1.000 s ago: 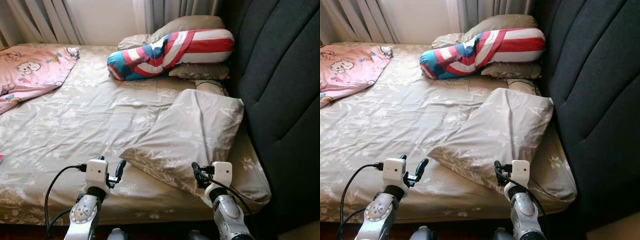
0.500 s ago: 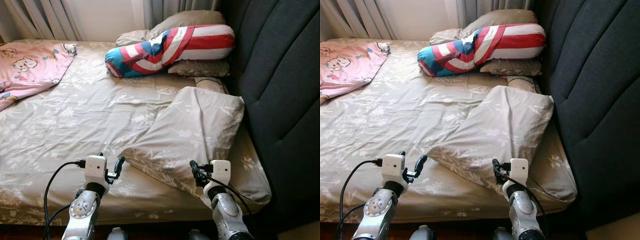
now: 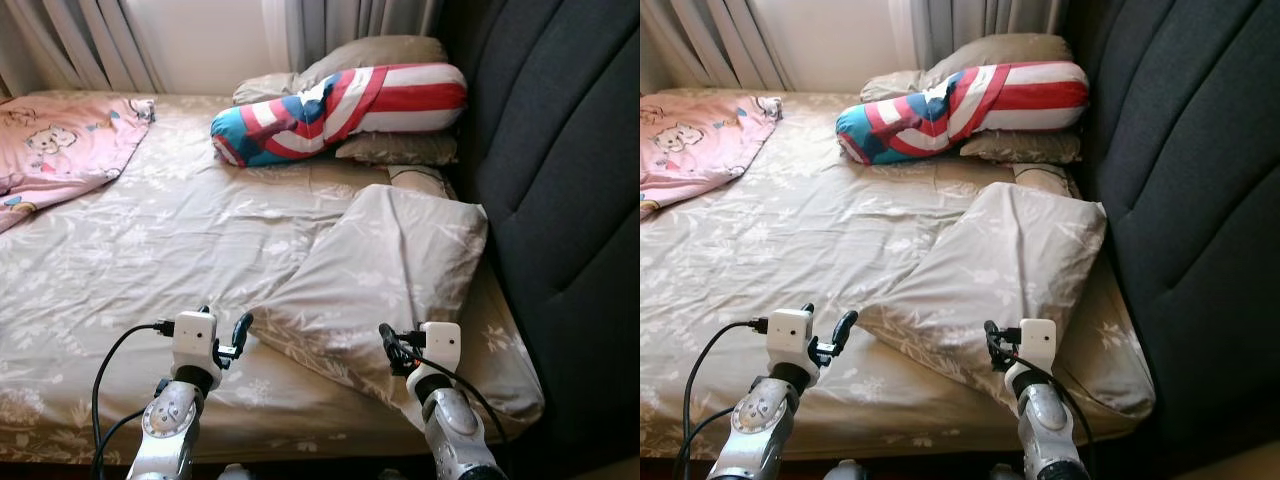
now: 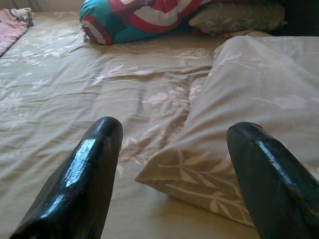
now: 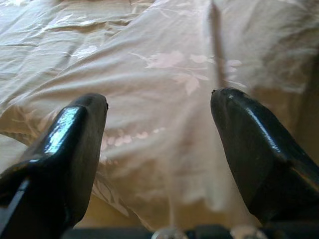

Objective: Clean up the room

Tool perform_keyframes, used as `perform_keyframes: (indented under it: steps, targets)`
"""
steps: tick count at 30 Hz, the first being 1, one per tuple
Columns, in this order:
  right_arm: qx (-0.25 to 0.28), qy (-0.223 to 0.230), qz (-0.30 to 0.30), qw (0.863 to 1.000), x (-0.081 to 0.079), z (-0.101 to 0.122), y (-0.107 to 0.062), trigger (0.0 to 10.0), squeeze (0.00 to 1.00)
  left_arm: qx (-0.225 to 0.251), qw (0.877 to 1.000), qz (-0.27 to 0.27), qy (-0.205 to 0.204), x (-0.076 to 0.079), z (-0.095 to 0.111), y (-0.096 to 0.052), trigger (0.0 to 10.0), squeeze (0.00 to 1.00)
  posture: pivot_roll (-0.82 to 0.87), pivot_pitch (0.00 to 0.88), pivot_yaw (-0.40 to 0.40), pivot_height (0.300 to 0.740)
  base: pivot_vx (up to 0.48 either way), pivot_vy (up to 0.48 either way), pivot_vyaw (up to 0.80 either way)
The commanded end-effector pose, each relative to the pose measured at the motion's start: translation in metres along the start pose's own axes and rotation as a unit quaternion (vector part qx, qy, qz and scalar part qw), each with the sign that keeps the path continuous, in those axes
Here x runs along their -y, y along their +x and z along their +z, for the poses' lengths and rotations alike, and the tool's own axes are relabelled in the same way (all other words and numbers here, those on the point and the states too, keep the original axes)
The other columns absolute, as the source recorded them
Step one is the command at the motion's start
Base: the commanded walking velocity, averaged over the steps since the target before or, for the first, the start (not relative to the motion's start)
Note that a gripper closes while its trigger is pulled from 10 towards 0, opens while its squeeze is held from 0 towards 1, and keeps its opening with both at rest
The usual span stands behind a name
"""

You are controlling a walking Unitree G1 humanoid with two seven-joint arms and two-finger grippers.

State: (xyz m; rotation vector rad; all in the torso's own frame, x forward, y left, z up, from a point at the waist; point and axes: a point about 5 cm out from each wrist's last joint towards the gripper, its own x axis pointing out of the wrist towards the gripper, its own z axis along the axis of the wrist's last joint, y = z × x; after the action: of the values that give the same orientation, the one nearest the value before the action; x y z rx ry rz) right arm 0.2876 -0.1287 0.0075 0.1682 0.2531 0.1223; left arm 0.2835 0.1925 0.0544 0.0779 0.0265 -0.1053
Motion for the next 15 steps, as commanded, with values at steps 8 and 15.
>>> perform_keyframes:
  steps: [8, 15]
  targets:
    - [-0.014, -0.002, 0.006, 1.0, -0.0007, -0.0046, -0.0014, 10.0, 0.0, -0.003, 1.0, 0.0, -0.005, 0.0009, -0.0022, -0.002, 10.0, 0.0, 0.03, 0.117, -0.033, 0.666, 0.335, 0.0, 0.0]
    - [-0.021, 0.016, -0.007, 1.0, 0.0027, -0.0036, 0.0006, 10.0, 0.0, 0.001, 1.0, -0.002, -0.006, 0.0023, -0.0013, -0.0028, 10.0, 0.0, 0.04, 0.113, -0.032, 0.666, 0.082, 0.0, 0.0]
